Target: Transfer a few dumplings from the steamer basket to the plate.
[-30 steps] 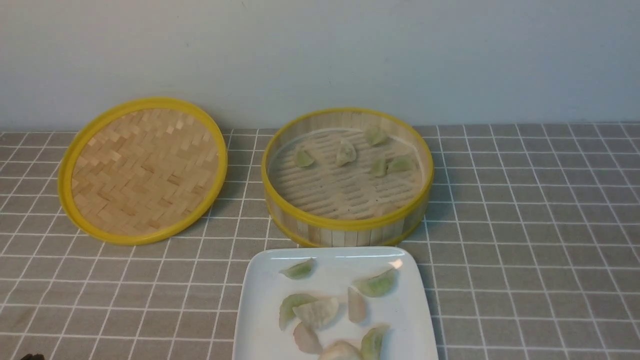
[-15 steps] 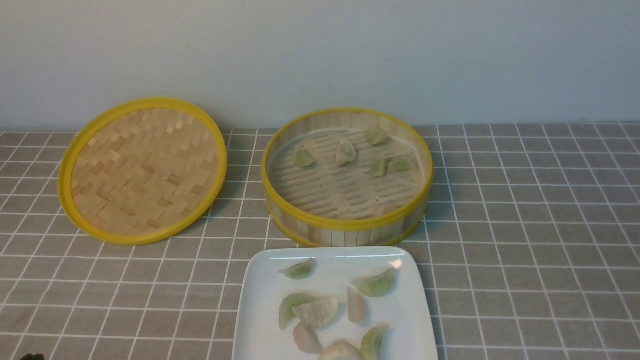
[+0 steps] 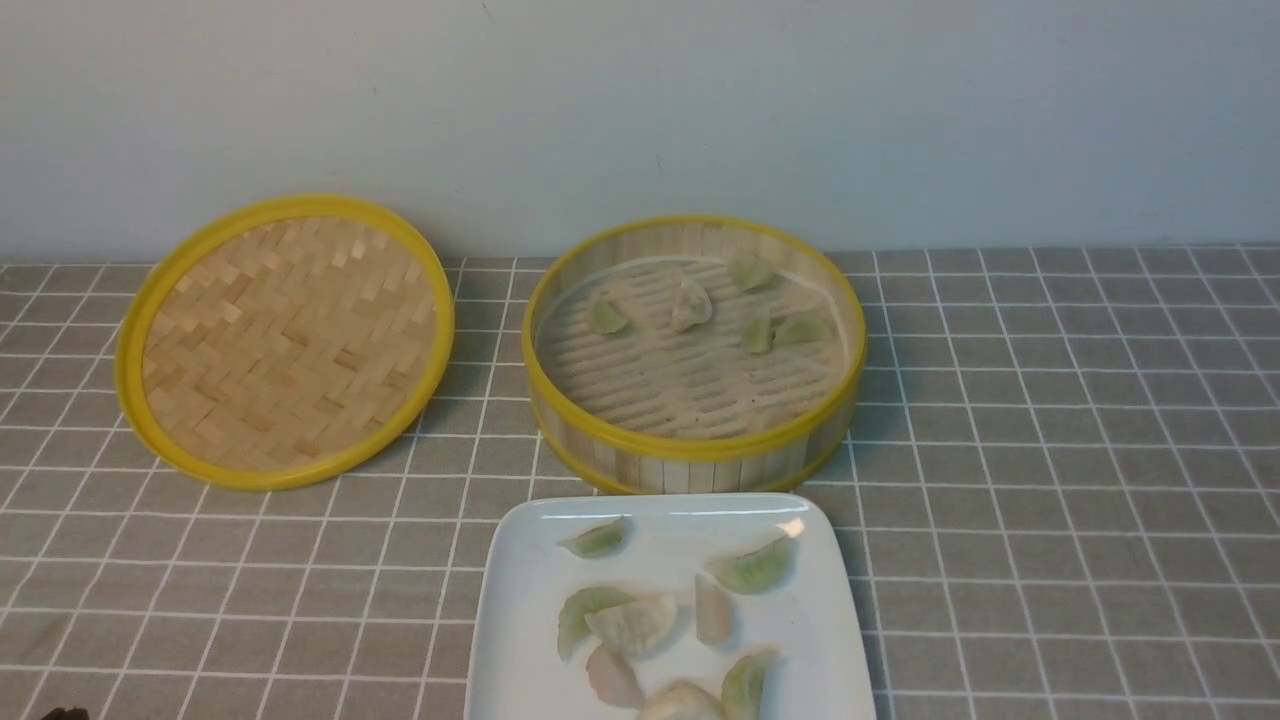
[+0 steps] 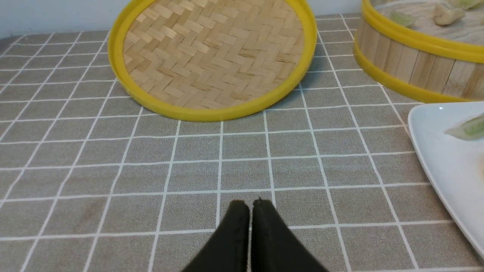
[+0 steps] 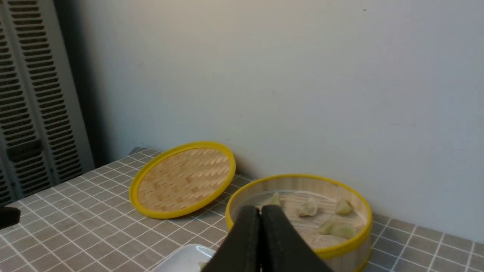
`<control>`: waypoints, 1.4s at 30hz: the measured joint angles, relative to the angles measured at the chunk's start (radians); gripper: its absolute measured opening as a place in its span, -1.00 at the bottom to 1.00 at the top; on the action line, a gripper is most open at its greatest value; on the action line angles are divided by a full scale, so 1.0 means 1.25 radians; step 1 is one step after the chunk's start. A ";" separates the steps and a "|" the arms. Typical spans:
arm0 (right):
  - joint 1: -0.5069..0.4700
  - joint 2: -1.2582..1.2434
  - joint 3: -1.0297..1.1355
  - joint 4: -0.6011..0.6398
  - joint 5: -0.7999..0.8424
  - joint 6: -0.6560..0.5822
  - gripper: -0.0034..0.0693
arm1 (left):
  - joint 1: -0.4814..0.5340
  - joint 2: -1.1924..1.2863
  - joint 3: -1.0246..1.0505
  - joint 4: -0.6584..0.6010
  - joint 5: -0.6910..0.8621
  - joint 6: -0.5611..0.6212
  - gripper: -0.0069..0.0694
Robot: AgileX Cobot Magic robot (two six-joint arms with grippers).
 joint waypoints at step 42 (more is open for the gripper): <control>-0.585 0.001 0.440 0.035 -0.233 -0.032 -0.94 | 0.000 0.000 0.000 0.001 0.002 0.000 -0.83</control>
